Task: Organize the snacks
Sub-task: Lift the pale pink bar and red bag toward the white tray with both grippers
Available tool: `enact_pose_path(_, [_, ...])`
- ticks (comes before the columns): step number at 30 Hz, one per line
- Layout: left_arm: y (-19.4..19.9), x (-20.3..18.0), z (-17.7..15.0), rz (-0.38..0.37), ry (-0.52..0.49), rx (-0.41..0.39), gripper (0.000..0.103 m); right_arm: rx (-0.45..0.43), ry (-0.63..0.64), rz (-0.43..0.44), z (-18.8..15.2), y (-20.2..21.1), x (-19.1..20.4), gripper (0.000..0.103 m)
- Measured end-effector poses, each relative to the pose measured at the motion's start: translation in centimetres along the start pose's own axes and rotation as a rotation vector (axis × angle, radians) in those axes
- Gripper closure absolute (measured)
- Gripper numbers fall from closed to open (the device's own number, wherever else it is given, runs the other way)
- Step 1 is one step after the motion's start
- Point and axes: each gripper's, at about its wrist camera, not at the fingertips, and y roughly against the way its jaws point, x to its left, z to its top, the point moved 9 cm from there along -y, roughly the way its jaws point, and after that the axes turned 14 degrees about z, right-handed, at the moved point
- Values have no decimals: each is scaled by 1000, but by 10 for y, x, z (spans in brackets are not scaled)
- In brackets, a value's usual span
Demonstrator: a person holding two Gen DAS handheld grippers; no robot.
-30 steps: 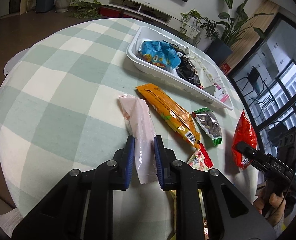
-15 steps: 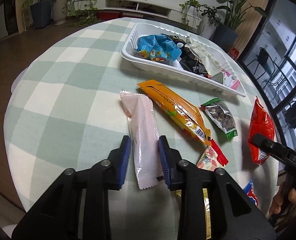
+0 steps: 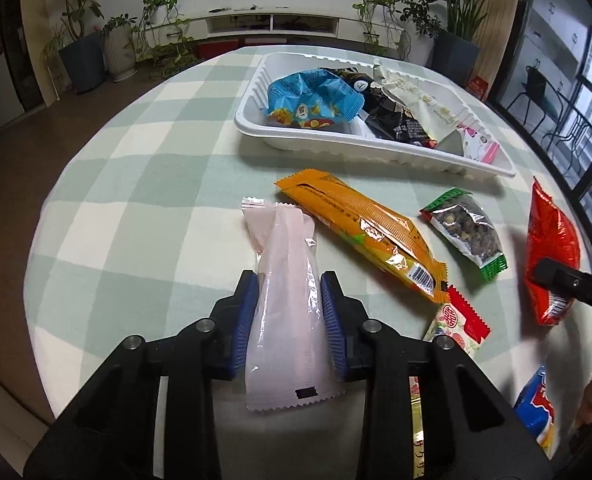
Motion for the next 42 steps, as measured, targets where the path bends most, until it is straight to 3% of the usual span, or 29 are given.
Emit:
enact_pose_path(7, [0, 16, 1, -92, 109, 26, 80, -4, -14, 12, 0, 0, -1, 68])
enact_pose_path(24, [34, 37, -7, -265, 261, 36, 80, -35, -111, 180, 5, 12, 9, 68])
enact_pose_path(31, [48, 37, 18, -303, 281, 0, 80, -49, -109, 215, 22, 16, 18, 68])
enact_pose_path(42, [50, 31, 68, -322, 258, -39, 80, -81, -60, 200, 72, 13, 21, 68])
